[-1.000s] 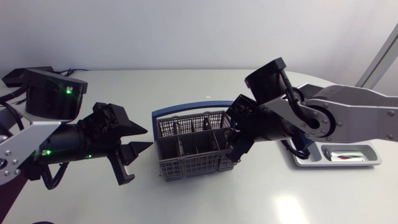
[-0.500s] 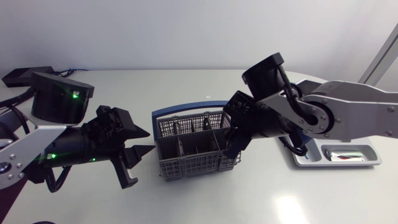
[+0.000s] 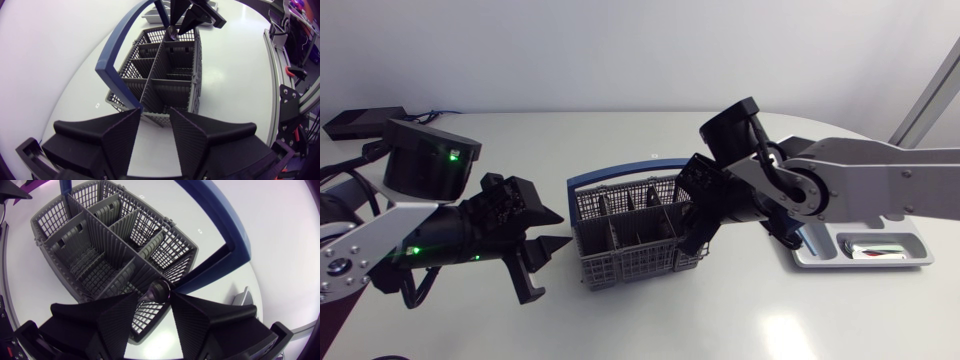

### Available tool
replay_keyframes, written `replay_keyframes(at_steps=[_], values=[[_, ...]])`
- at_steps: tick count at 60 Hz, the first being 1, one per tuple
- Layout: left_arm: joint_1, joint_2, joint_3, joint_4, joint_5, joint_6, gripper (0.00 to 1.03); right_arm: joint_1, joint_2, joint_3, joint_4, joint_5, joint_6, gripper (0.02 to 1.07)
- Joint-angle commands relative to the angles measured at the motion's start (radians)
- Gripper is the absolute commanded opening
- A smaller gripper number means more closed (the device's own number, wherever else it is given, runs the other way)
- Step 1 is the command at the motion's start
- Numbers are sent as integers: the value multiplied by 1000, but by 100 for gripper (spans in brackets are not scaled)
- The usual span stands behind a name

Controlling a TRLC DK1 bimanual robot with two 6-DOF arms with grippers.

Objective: Unload the cutlery basket into the drawer organizer.

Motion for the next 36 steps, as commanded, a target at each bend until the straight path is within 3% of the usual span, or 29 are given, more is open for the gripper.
replay_keyframes(at_steps=[1,13,24,36], values=[[-11,20,-22,14,-4,-23,44,-8,19,2,23,22,-19,53],[-13,33,-21,20,-4,-23,44,-11,48,13,35,40,-33,52],[-17,37,-22,23,-4,-25,44,-23,82,18,55,27,-56,20],[-17,37,-19,23,-7,-25,44,-16,57,2,49,4,-58,15]])
